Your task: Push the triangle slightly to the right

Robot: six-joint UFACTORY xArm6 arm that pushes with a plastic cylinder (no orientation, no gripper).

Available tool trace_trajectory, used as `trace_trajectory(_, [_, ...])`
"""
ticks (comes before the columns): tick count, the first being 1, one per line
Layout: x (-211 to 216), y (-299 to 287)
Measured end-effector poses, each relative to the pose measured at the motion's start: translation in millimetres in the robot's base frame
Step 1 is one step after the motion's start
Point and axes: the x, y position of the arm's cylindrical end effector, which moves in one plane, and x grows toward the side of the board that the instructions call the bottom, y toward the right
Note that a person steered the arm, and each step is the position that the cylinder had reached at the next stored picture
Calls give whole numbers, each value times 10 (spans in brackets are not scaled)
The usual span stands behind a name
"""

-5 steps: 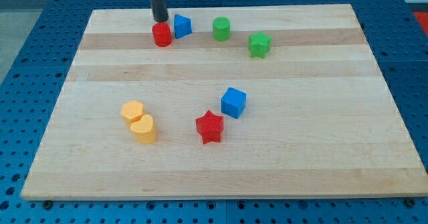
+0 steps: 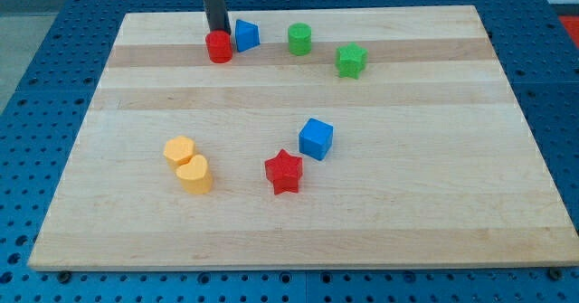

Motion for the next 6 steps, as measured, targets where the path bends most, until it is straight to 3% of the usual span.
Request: trace_trajectory(6, [73,280])
